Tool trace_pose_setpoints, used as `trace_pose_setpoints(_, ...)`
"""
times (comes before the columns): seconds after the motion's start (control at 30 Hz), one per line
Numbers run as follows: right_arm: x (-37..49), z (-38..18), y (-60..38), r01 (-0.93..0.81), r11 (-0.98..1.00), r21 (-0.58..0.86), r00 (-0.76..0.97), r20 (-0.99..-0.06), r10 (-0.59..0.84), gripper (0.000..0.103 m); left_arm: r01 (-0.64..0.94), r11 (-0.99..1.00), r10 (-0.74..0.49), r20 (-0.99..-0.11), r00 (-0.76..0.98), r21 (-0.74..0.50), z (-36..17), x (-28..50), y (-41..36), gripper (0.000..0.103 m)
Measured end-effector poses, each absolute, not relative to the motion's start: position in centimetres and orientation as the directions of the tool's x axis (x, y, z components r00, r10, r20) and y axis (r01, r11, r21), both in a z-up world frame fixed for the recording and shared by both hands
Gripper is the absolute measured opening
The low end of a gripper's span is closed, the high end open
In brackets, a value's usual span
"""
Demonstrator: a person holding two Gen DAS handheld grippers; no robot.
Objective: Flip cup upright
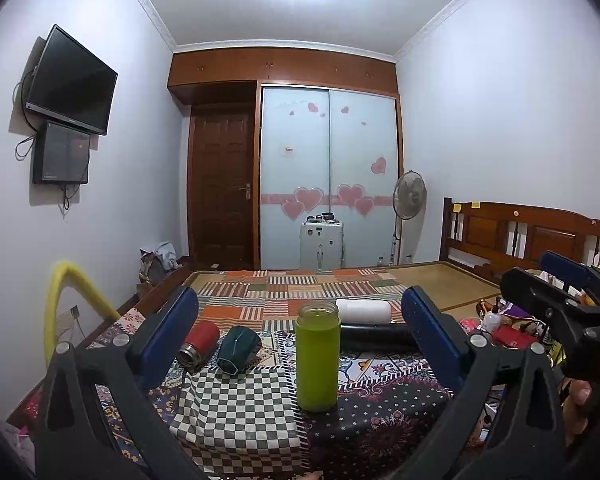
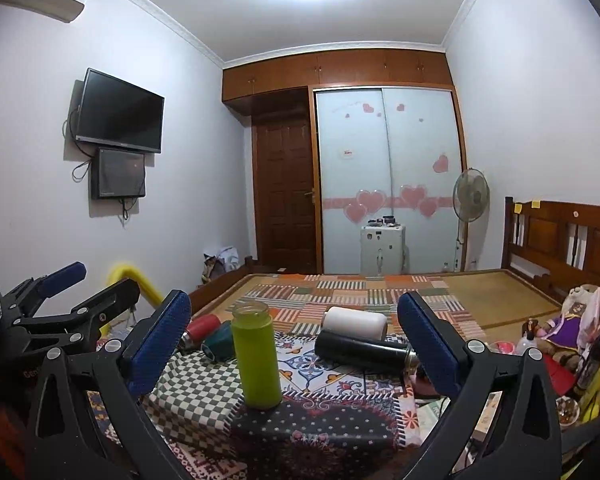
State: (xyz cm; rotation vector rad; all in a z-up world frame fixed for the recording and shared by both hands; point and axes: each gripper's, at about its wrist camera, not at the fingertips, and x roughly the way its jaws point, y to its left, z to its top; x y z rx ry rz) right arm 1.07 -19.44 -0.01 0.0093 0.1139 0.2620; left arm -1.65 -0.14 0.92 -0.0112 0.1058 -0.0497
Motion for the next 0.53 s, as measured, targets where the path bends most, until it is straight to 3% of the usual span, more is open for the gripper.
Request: trace_pose_setpoints(0.53, 1.1, 0.1, -19.59, -0.254, 0.967, 0.016, 0.96, -0.119, 0.254, 0.103, 0.066, 0.998, -0.067, -0.115, 0.991, -0.014, 0.91, -1.65, -0.13, 0.103)
